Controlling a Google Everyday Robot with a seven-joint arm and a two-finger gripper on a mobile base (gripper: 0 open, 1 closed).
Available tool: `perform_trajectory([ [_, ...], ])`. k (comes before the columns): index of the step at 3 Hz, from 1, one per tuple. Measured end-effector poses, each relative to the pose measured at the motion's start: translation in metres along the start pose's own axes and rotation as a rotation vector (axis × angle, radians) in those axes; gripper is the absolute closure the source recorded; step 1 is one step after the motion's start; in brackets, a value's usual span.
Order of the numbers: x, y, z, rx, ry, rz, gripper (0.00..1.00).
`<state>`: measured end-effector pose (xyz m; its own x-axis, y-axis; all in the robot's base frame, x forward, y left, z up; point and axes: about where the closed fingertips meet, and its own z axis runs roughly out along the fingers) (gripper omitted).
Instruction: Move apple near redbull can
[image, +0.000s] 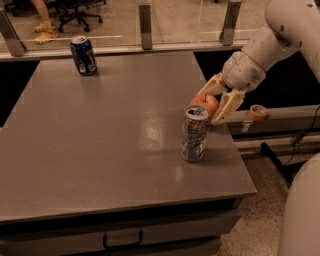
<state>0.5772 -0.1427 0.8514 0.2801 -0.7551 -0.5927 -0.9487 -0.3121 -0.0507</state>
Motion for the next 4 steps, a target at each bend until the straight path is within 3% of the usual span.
perform_trajectory([
  [1,0.0012,0.0109,0.0092,-0.034,0.007,-0.059,1.00],
  [2,0.0006,0.0141,0.0128,-0.048,0.010,-0.086,0.89],
  [3,0.0007,0.0141,0.0128,-0.048,0.010,-0.086,0.74],
  [4,-0.0013,0.0080,0.0177,-0.059,0.016,-0.132,0.49],
])
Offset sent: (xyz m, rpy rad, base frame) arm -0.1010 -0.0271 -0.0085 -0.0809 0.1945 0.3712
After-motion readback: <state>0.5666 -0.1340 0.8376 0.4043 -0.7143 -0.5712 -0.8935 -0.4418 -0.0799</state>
